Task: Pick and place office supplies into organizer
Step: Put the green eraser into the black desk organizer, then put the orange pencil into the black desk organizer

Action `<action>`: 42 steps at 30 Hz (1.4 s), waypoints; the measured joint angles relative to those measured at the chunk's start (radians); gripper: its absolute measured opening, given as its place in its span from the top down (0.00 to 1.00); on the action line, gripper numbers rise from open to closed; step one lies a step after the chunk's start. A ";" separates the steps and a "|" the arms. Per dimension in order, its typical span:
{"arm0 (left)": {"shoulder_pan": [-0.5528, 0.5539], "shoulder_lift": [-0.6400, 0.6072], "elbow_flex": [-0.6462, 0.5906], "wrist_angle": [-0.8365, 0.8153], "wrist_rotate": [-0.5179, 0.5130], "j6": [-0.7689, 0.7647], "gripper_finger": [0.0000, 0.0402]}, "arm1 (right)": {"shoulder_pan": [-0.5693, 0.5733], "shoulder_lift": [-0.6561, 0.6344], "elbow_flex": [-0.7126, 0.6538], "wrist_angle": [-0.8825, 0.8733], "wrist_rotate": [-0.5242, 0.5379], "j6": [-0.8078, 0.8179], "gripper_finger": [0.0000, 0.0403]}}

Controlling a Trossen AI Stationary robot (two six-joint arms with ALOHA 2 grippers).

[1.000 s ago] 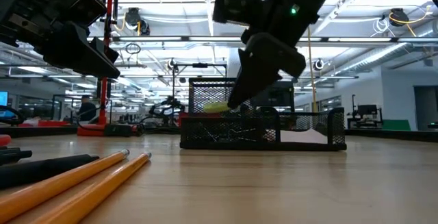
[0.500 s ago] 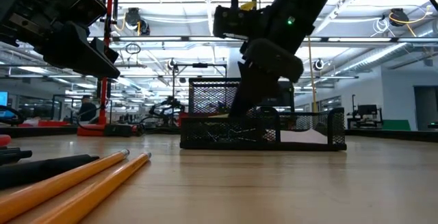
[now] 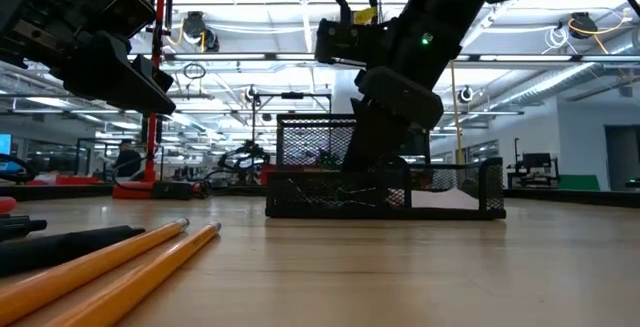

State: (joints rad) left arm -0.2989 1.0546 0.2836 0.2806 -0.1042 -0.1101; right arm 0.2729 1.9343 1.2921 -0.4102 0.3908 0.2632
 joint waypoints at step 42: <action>0.000 0.002 0.001 -0.008 -0.023 0.027 0.88 | -0.014 -0.510 -0.545 0.902 -0.188 -0.573 0.96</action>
State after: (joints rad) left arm -0.2989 1.0561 0.2844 0.2729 -0.1276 -0.0834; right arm 0.2591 1.4244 0.7471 0.4918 0.2032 -0.3095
